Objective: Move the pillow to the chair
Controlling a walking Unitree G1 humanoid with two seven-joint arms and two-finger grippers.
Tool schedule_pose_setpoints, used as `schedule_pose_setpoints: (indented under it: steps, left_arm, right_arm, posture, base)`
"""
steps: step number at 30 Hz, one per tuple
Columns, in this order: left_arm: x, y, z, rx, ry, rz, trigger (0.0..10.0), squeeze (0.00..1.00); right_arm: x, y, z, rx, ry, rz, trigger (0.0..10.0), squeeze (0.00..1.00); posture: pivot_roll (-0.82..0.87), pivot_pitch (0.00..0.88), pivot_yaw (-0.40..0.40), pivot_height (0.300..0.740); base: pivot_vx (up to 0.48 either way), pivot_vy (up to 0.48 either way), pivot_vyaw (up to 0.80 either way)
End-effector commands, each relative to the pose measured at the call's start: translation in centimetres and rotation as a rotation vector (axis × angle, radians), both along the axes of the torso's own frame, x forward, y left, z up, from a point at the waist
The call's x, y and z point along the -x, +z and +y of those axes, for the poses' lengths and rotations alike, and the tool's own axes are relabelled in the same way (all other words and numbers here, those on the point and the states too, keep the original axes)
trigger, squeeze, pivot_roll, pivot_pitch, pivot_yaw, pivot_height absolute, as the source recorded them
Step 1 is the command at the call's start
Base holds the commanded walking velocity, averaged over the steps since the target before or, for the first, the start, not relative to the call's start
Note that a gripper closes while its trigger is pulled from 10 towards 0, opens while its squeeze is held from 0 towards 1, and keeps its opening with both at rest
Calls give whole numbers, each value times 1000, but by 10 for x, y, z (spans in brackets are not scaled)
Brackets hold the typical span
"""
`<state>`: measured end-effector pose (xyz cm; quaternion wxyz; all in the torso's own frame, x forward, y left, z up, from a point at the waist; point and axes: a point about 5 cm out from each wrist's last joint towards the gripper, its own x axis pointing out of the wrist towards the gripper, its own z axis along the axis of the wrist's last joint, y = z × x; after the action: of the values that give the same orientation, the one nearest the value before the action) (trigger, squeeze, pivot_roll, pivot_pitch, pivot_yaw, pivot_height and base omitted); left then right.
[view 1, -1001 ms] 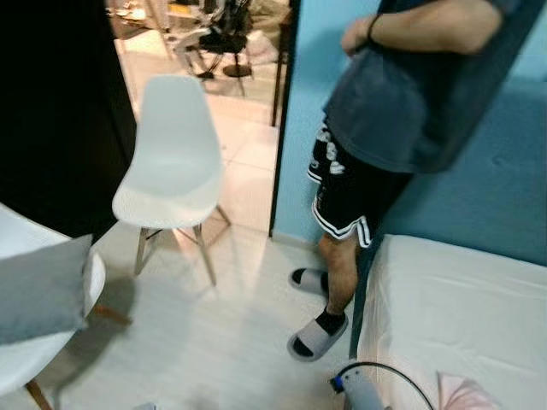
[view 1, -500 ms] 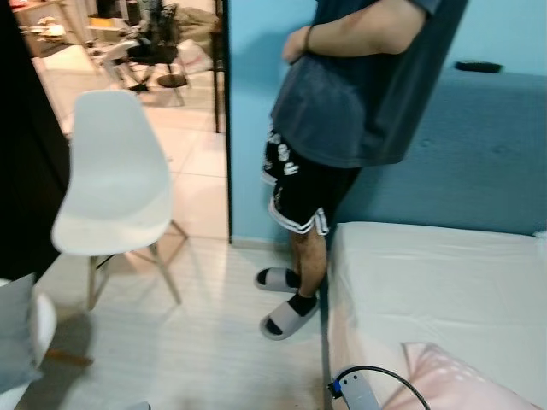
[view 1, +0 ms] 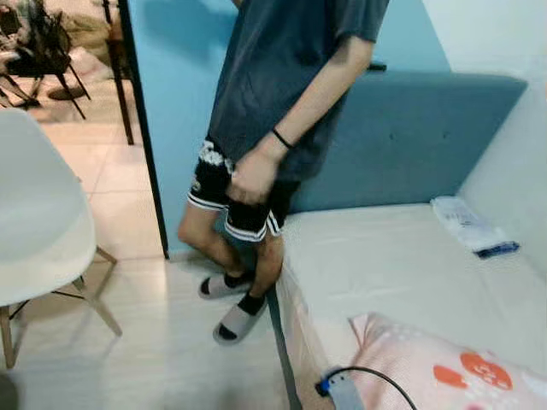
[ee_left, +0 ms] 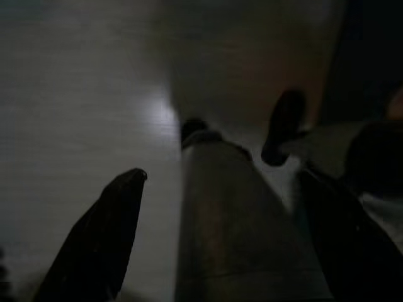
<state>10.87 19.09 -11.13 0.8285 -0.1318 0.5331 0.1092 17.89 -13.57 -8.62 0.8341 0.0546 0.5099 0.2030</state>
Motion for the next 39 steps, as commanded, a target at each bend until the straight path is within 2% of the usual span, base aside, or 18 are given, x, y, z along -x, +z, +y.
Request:
schedule_pose_setpoints:
  steps: [1, 2, 5, 11, 15, 17, 19, 20, 21, 22, 23, 25, 27, 29, 32, 39]
  left_arm:
    - [5, -2, -5, 8, -15, 23, 10000, 0]
    - [4, -2, -5, 7, -12, 19, 10000, 0]
    - [4, -2, -4, 1, -2, 12, 10000, 0]
    - [1, 1, 6, -50, 59, -2, 10000, 0]
    - [2, 2, 19, -109, 103, 5, 10000, 0]
    - [2, 2, 21, -111, 117, 4, 10000, 0]
    - [1, 3, 21, -110, 125, -1, 10000, 0]
    - [-2, 4, 21, -102, 144, -21, 10000, 0]
    - [-5, 5, 21, -87, 164, -39, 10000, 0]
    - [-5, 5, 21, -87, 164, -39, 10000, 0]
    - [-11, 6, 21, -67, 189, -68, 10000, 0]
    - [-13, 7, 20, -62, 194, -79, 10000, 0]
    - [-19, 9, 21, -56, 201, -98, 10000, 0]
    - [-19, 9, 21, -58, 199, -98, 10000, 0]
    - [-18, 9, 20, -65, 176, -85, 10000, 0]
    - [-12, 6, 19, -67, 164, -61, 10000, 0]
  right_arm:
    - [-3, 2, -7, -25, -44, -9, 10000, 0]
    - [-14, 9, -2, -152, -149, -20, 10000, 0]
    - [-28, 18, 0, -290, -259, -41, 10000, 0]
    - [-51, 34, -2, -476, -400, -98, 10000, 0]
    - [-68, 50, -3, -651, -465, -159, 10000, 0]
    - [-72, 53, -5, -675, -477, -179, 10000, 0]
    - [-74, 55, -7, -679, -509, -191, 10000, 0]
    - [-79, 57, -18, -677, -602, -222, 10000, 0]
    - [-79, 56, -25, -641, -639, -228, 10000, 0]
    - [-79, 56, -25, -641, -639, -228, 10000, 0]
    - [-78, 54, -32, -581, -658, -228, 10000, 0]
    - [-77, 53, -34, -560, -656, -226, 10000, 0]
    - [-71, 48, -45, -464, -686, -206, 10000, 0]
    - [-70, 47, -48, -446, -696, -205, 10000, 0]
    - [-61, 40, -60, -341, -720, -178, 10000, 0]
    - [-55, 36, -63, -330, -743, -167, 10000, 0]
  posture:
    - [-29, 15, -42, 740]
    - [-29, 15, -42, 740]
    - [-29, 15, -42, 740]
    - [-31, 37, -40, 740]
    - [-45, 42, -33, 740]
    - [-47, 43, -30, 740]
    - [-47, 43, -30, 740]
    - [-52, 41, -28, 740]
    - [-53, 39, -30, 740]
    - [-53, 39, -30, 740]
    - [-55, 39, -32, 740]
    - [-54, 37, -35, 740]
    - [-56, 32, -41, 740]
    - [-57, 30, -42, 740]
    - [-59, 21, -46, 740]
    - [-58, 21, -44, 740]
  base:
    - [0, 0, -731]
    - [0, 0, -738]
    - [0, 0, -746]
    - [0, 0, -750]
    - [0, 0, -750]
    - [0, 0, -750]
    - [0, 0, -750]
    - [0, 0, -750]
    - [0, 0, -750]
    - [0, 0, -750]
    - [0, 0, -750]
    - [0, 0, -750]
    - [0, 0, -741]
    - [0, 0, -738]
    - [0, 0, -740]
    - [0, 0, -739]
